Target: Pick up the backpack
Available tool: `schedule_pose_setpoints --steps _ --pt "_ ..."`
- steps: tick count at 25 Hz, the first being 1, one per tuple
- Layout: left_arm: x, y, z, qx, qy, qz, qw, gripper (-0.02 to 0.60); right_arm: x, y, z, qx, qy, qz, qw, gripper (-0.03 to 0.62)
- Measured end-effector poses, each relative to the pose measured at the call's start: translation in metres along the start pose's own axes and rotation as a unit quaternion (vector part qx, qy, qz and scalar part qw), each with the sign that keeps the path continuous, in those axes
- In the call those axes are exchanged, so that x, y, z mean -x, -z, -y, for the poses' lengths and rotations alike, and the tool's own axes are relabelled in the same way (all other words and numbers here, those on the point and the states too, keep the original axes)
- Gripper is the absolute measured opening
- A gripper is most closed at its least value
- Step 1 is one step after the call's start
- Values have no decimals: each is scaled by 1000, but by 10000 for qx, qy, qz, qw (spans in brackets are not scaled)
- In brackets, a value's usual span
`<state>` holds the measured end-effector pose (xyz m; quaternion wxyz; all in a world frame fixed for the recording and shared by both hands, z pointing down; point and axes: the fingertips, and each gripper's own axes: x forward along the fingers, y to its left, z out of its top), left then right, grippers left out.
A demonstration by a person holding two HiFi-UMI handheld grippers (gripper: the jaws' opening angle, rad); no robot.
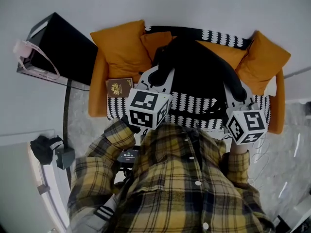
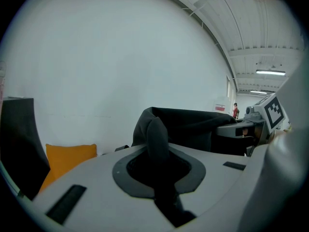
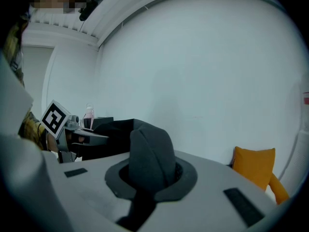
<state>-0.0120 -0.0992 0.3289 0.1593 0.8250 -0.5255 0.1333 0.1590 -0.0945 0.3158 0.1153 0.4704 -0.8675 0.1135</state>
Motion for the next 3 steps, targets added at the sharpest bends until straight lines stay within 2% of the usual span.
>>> schedule_pose_setpoints --steps 3 --pt "-2 -1 -1 -4 23 -13 10000 48 -2 0 0 -22 20 -4 10000 38"
